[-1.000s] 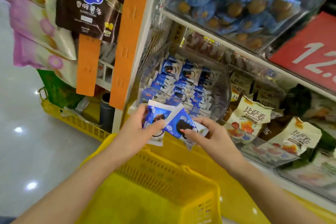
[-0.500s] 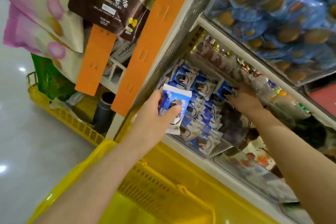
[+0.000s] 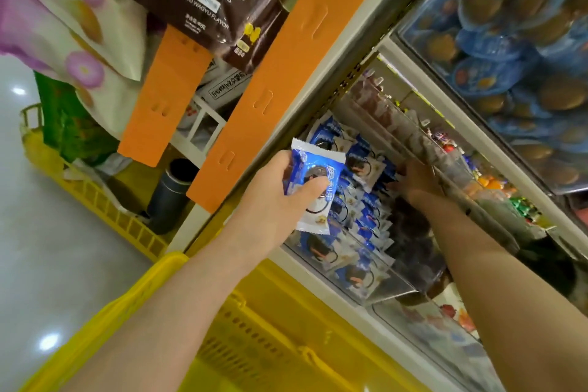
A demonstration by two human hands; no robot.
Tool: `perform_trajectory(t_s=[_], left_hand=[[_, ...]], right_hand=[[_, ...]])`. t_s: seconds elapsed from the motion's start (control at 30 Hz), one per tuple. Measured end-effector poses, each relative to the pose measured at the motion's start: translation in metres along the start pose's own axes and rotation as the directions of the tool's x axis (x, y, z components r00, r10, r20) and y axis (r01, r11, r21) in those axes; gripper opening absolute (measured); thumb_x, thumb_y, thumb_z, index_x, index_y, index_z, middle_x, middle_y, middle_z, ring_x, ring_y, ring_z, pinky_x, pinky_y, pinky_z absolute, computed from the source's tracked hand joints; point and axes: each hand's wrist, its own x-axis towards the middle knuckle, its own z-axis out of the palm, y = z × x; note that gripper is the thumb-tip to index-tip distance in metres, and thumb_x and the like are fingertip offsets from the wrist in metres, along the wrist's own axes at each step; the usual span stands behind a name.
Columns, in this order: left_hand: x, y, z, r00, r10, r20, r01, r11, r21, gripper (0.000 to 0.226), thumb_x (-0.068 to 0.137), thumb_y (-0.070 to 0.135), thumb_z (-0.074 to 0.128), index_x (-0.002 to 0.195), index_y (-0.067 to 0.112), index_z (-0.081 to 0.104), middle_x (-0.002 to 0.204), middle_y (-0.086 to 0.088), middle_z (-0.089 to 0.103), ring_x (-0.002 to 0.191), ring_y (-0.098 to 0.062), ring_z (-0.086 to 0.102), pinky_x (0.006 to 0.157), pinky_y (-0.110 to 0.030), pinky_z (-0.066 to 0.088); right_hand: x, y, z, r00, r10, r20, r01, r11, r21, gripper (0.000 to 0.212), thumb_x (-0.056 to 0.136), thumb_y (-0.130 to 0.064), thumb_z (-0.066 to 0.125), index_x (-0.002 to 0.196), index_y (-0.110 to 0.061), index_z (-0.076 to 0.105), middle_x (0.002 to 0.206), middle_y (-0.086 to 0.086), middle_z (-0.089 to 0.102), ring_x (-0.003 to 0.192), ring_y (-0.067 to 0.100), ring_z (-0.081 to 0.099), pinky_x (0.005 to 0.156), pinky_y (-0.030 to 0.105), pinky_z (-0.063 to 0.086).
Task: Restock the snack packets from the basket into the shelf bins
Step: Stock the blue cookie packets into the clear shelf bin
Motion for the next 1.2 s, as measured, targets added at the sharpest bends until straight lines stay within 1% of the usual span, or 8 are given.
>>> perform_trajectory(t_s=[0.2, 0.4, 0.6, 0.7, 0.77, 0.87, 1.0, 1.2], left_hand=[[0.006, 0.003, -0.005, 1.000, -0.014, -0.019, 0.013, 1.000, -0.023, 0.024, 0.088, 0.023, 0.059, 0.112, 0.019, 0.056, 0.101, 0.007, 0.066, 0.087, 0.002, 0.064, 0.074, -0.016, 0.054], [0.007, 0.000, -0.001, 0.999, -0.038, 0.007, 0.038, 0.999, 0.012, 0.024, 0.088, 0.025, 0.059, 0.111, 0.017, 0.056, 0.101, 0.005, 0.067, 0.088, -0.002, 0.064, 0.075, -0.017, 0.054], [0.001, -0.001, 0.006, 0.995, -0.079, 0.060, 0.077, 0.996, 0.043, 0.024, 0.090, 0.025, 0.058, 0.114, 0.023, 0.057, 0.102, 0.009, 0.067, 0.089, 0.002, 0.062, 0.072, -0.010, 0.050], [-0.004, 0.000, 0.009, 0.993, -0.105, 0.063, 0.103, 0.994, 0.025, 0.019, 0.091, 0.023, 0.057, 0.109, 0.026, 0.058, 0.098, 0.012, 0.067, 0.082, 0.007, 0.061, 0.067, -0.007, 0.046], [-0.007, 0.003, 0.011, 0.993, -0.113, 0.046, 0.114, 0.994, -0.008, 0.013, 0.091, 0.020, 0.057, 0.100, 0.028, 0.060, 0.089, 0.016, 0.066, 0.070, 0.013, 0.059, 0.057, -0.003, 0.043], [-0.012, 0.006, 0.011, 0.993, -0.118, 0.027, 0.118, 0.993, 0.000, 0.012, 0.091, 0.019, 0.057, 0.093, 0.031, 0.058, 0.085, 0.018, 0.066, 0.067, 0.012, 0.060, 0.056, -0.003, 0.044], [-0.015, 0.007, 0.007, 0.992, -0.126, 0.023, 0.125, 0.991, 0.038, 0.009, 0.091, 0.020, 0.057, 0.093, 0.029, 0.057, 0.089, 0.018, 0.065, 0.074, 0.010, 0.060, 0.061, -0.004, 0.046], [-0.014, 0.010, -0.004, 0.992, -0.127, 0.015, 0.126, 0.991, 0.051, 0.020, 0.091, 0.018, 0.057, 0.111, 0.018, 0.057, 0.098, 0.010, 0.065, 0.072, 0.011, 0.062, 0.057, -0.002, 0.045]], right_hand=[[0.006, -0.004, 0.001, 0.999, -0.019, -0.030, 0.013, 0.982, -0.187, 0.035, 0.088, -0.012, 0.060, 0.122, -0.005, 0.057, 0.119, 0.023, 0.059, 0.108, 0.037, 0.057, 0.092, 0.043, 0.048], [0.002, -0.007, 0.001, 0.999, -0.037, -0.009, 0.036, 0.994, -0.099, 0.036, 0.089, -0.006, 0.057, 0.125, -0.004, 0.054, 0.127, 0.021, 0.055, 0.118, 0.036, 0.050, 0.103, 0.042, 0.040], [-0.030, -0.017, -0.008, 0.992, -0.092, -0.081, 0.095, 0.995, 0.034, 0.047, 0.087, -0.010, 0.059, 0.132, -0.008, 0.045, 0.126, 0.016, 0.053, 0.112, 0.034, 0.053, 0.092, 0.040, 0.048], [-0.049, -0.025, -0.005, 0.974, -0.160, -0.163, 0.182, 0.975, 0.125, 0.036, 0.093, -0.014, 0.053, 0.127, -0.004, 0.045, 0.106, 0.018, 0.058, 0.096, 0.036, 0.059, 0.072, 0.036, 0.047], [-0.046, -0.033, -0.003, 0.997, -0.073, -0.025, 0.076, 0.989, 0.126, 0.036, 0.097, -0.022, 0.047, 0.124, 0.002, 0.045, 0.106, 0.020, 0.057, 0.097, 0.036, 0.059, 0.072, 0.036, 0.044], [-0.032, -0.038, 0.002, 0.975, 0.128, 0.181, -0.170, 0.955, 0.241, 0.040, 0.099, -0.034, 0.042, 0.124, -0.003, 0.042, 0.121, 0.017, 0.047, 0.111, 0.031, 0.050, 0.097, 0.036, 0.038], [-0.016, -0.032, 0.017, 0.958, 0.272, 0.086, -0.285, 0.898, 0.334, 0.062, 0.098, -0.031, 0.045, 0.144, 0.003, 0.020, 0.151, 0.019, 0.025, 0.137, 0.034, 0.028, 0.113, 0.038, 0.024], [-0.017, -0.030, 0.032, 0.940, 0.336, -0.048, -0.255, 0.793, 0.553, 0.048, 0.090, -0.028, 0.060, 0.129, -0.002, 0.047, 0.133, 0.019, 0.049, 0.122, 0.034, 0.047, 0.097, 0.037, 0.040]])
